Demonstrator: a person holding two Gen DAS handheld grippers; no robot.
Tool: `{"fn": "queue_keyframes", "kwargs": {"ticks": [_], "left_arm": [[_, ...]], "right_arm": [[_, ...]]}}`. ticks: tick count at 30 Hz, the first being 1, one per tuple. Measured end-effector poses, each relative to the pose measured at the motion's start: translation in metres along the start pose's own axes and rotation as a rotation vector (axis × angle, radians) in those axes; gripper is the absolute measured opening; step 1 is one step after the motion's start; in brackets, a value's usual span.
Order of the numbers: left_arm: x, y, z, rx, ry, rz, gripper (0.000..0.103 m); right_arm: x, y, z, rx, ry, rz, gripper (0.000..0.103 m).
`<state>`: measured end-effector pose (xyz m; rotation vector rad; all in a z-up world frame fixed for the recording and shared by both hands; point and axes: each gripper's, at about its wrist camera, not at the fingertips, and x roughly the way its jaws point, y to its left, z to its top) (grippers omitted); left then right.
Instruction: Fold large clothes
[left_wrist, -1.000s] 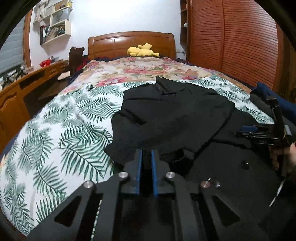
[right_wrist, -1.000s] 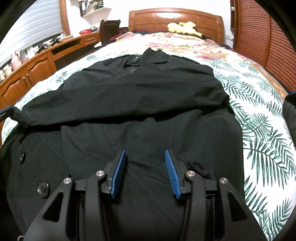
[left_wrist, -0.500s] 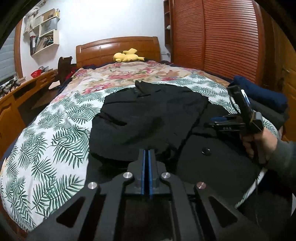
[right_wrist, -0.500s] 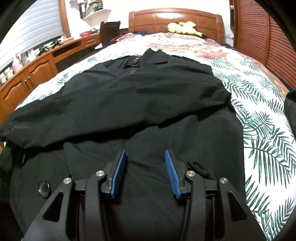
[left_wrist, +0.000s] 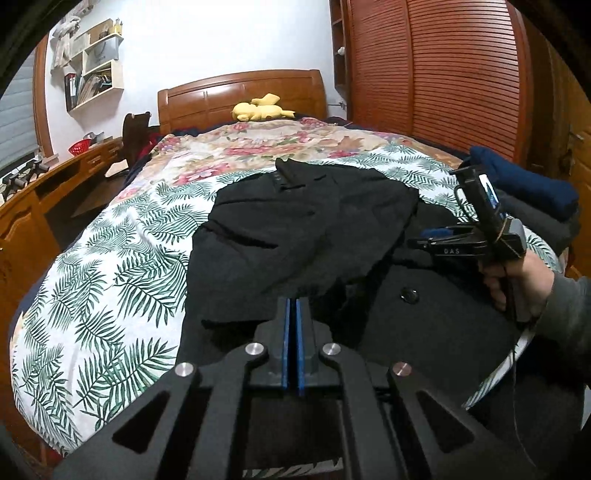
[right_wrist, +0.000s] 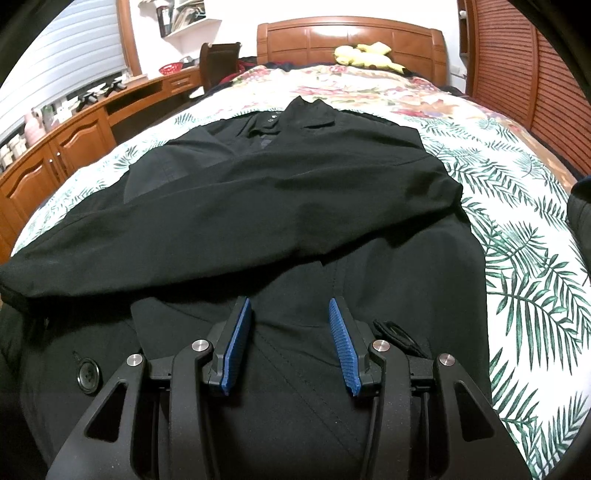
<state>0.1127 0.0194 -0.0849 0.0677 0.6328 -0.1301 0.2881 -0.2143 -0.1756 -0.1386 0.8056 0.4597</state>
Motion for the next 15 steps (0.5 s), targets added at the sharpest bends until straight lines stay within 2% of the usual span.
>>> {"fn": "queue_keyframes", "kwargs": {"ticks": [3, 8, 11, 15], "left_arm": [[-0.007, 0.004, 0.0, 0.004, 0.002, -0.012, 0.001], [-0.017, 0.018, -0.006, 0.004, 0.003, -0.018, 0.014], [-0.022, 0.031, -0.012, -0.006, -0.007, 0.001, 0.023], [-0.026, 0.052, -0.022, -0.048, -0.006, 0.005, 0.029]], "right_arm": [[-0.006, 0.0, 0.003, -0.011, 0.008, 0.009, 0.044], [-0.03, 0.009, 0.015, -0.036, -0.037, 0.006, 0.044], [-0.042, 0.03, 0.028, -0.057, -0.066, 0.058, 0.044], [-0.045, 0.075, 0.042, -0.113, -0.084, 0.135, 0.044]]}}
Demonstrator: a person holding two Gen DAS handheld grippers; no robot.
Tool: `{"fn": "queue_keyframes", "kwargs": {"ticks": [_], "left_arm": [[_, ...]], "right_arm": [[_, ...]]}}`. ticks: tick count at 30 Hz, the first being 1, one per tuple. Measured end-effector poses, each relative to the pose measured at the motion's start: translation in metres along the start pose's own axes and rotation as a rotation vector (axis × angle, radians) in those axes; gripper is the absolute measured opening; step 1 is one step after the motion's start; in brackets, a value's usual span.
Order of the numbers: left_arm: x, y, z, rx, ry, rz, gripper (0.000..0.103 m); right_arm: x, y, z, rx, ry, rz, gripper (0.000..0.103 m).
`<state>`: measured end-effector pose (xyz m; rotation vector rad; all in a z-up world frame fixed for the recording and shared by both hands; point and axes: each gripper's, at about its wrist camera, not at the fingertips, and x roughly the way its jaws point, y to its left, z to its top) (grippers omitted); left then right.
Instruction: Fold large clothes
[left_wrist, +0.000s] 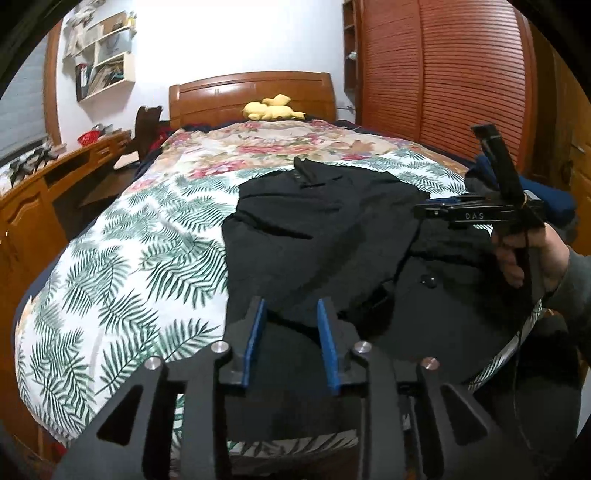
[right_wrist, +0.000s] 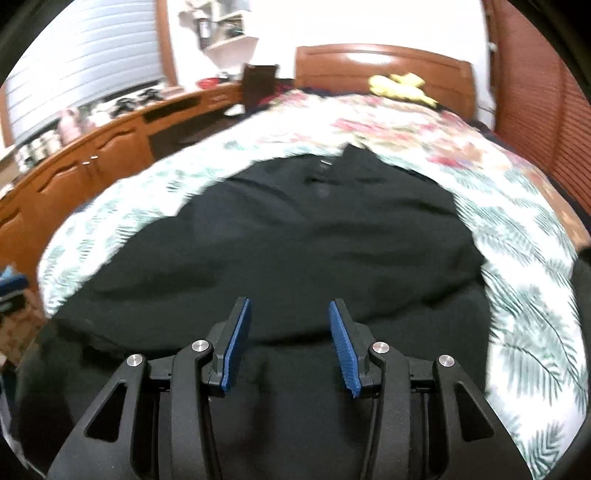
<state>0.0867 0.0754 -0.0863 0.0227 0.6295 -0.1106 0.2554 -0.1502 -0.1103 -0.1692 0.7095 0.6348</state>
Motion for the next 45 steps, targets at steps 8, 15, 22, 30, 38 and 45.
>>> {"fn": "queue_keyframes", "kwargs": {"ticks": [8, 15, 22, 30, 38, 45], "left_arm": [[0.009, 0.024, -0.025, -0.036, 0.059, 0.021, 0.034], [0.017, 0.032, -0.04, -0.04, 0.097, 0.028, 0.035], [0.031, 0.035, -0.05, -0.056, 0.141, 0.023, 0.036], [0.042, 0.04, -0.056, -0.07, 0.165, 0.025, 0.038], [0.049, 0.04, -0.057, -0.07, 0.168, 0.041, 0.044], [0.054, 0.043, -0.055, -0.081, 0.161, 0.047, 0.05]], "right_arm": [[0.034, 0.098, 0.0, -0.11, 0.066, 0.171, 0.044], [0.047, 0.136, -0.022, -0.177, 0.142, 0.207, 0.044], [0.056, 0.141, -0.039, -0.209, 0.165, 0.172, 0.045], [0.012, 0.11, -0.038, -0.152, 0.118, 0.148, 0.044], [-0.042, 0.032, -0.068, -0.078, 0.112, -0.013, 0.044], [-0.089, -0.028, -0.089, 0.049, 0.087, -0.111, 0.044]]}}
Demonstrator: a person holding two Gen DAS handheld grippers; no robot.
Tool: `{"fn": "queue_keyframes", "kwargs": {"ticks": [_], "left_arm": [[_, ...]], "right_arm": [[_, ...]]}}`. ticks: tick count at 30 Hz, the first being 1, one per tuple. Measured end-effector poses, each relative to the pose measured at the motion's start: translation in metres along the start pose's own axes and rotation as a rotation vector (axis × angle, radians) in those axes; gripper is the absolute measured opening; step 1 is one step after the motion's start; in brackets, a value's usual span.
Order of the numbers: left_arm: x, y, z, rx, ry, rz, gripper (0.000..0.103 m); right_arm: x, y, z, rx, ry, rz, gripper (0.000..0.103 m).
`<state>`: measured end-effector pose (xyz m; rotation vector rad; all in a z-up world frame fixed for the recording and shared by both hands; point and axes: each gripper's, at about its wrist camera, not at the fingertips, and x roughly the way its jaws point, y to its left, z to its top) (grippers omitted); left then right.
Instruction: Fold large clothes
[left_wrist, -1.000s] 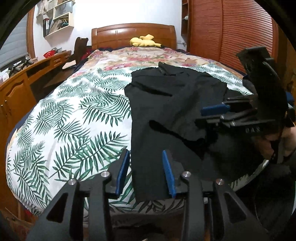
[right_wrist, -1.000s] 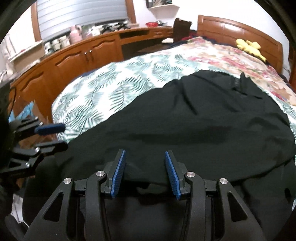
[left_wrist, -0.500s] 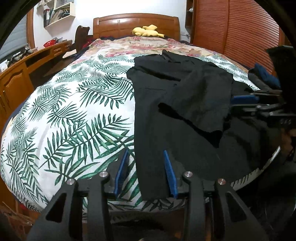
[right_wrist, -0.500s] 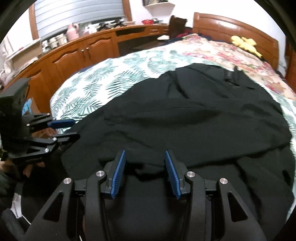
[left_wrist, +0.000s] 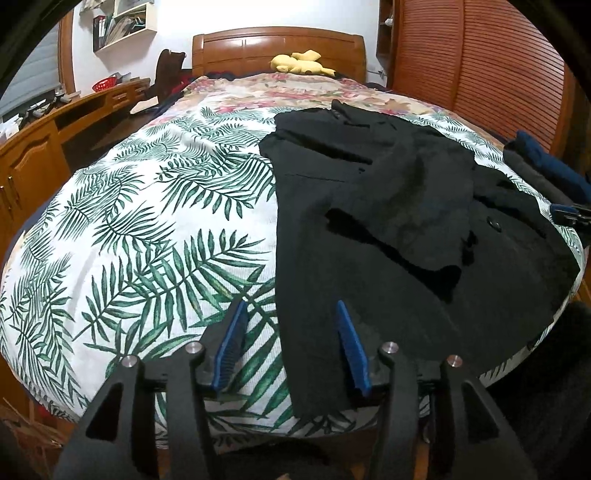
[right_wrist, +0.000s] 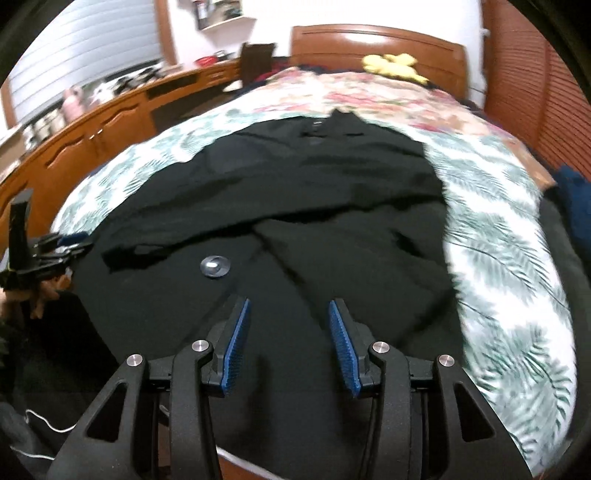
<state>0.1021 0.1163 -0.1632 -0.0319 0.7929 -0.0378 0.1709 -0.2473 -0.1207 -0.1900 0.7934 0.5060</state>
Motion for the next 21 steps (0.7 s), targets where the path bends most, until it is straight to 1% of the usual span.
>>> {"fn": "queue_keyframes", "kwargs": {"ticks": [4, 6, 8, 12, 14, 18, 21], "left_arm": [[0.0, -0.001, -0.001, 0.007, 0.001, 0.008, 0.05], [-0.001, 0.0, -0.001, -0.005, 0.001, 0.003, 0.05], [-0.002, 0.0, -0.002, -0.01, 0.005, -0.001, 0.05], [-0.007, -0.001, -0.004, -0.004, 0.019, -0.004, 0.05], [-0.01, -0.001, -0.007, -0.008, 0.023, -0.008, 0.05], [-0.015, -0.003, -0.013, -0.015, 0.029, -0.02, 0.05], [-0.018, -0.004, -0.016, -0.022, 0.03, -0.027, 0.05]], "right_arm": [[-0.015, -0.021, -0.013, 0.028, 0.002, -0.067, 0.046], [-0.018, -0.032, -0.023, 0.044, 0.017, -0.094, 0.049], [-0.018, -0.04, -0.031, 0.06, 0.04, -0.114, 0.05], [-0.016, -0.053, -0.052, 0.087, 0.081, -0.134, 0.05], [-0.015, -0.057, -0.06, 0.091, 0.095, -0.158, 0.05], [-0.014, -0.064, -0.068, 0.106, 0.111, -0.186, 0.05], [-0.015, -0.071, -0.072, 0.134, 0.11, -0.181, 0.05]]}}
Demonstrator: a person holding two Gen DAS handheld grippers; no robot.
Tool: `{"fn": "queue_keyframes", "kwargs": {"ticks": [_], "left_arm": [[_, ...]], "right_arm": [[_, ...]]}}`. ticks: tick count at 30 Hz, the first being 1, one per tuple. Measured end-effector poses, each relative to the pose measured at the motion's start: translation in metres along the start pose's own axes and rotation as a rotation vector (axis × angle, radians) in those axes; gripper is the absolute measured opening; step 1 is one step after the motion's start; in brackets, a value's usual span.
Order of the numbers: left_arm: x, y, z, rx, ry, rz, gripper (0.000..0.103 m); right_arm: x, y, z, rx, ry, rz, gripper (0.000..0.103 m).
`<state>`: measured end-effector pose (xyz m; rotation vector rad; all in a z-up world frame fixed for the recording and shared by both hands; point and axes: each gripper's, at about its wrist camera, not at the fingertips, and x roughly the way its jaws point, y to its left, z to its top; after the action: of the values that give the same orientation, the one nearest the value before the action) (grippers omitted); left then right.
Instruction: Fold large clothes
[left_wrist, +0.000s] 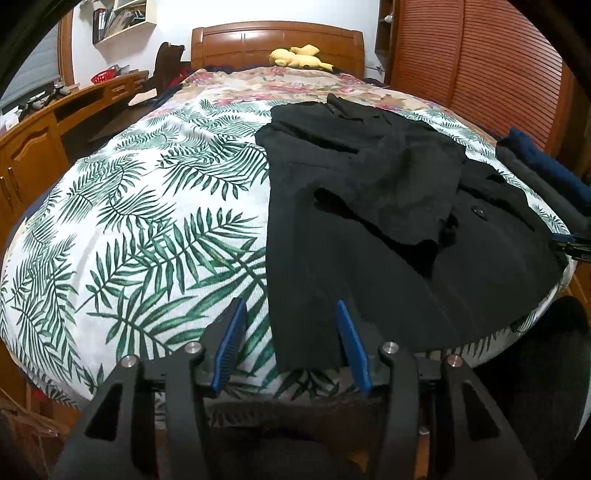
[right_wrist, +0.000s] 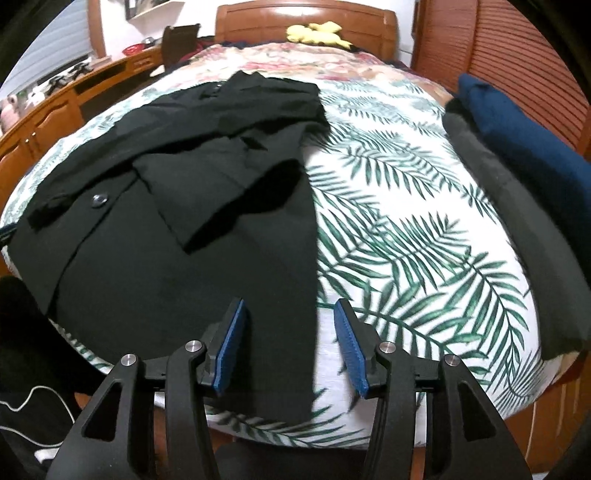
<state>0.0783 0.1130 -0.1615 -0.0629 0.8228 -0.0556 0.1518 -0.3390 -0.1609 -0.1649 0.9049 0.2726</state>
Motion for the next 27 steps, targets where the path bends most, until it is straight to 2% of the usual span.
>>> {"fn": "queue_keyframes", "kwargs": {"ticks": [4, 14, 21, 27], "left_arm": [[-0.001, 0.001, -0.001, -0.021, -0.002, -0.015, 0.05], [-0.001, -0.002, -0.001, -0.019, 0.006, -0.024, 0.049], [-0.002, -0.005, -0.007, -0.018, -0.001, -0.036, 0.049], [-0.005, -0.007, -0.01, -0.039, -0.012, -0.096, 0.031]], "right_arm": [[0.001, -0.003, 0.001, 0.028, 0.003, 0.018, 0.051], [-0.002, 0.023, 0.009, 0.006, -0.003, 0.159, 0.053], [-0.001, 0.023, 0.002, -0.006, 0.013, 0.136, 0.053], [0.0, 0.024, -0.001, -0.013, 0.014, 0.129, 0.053]]}}
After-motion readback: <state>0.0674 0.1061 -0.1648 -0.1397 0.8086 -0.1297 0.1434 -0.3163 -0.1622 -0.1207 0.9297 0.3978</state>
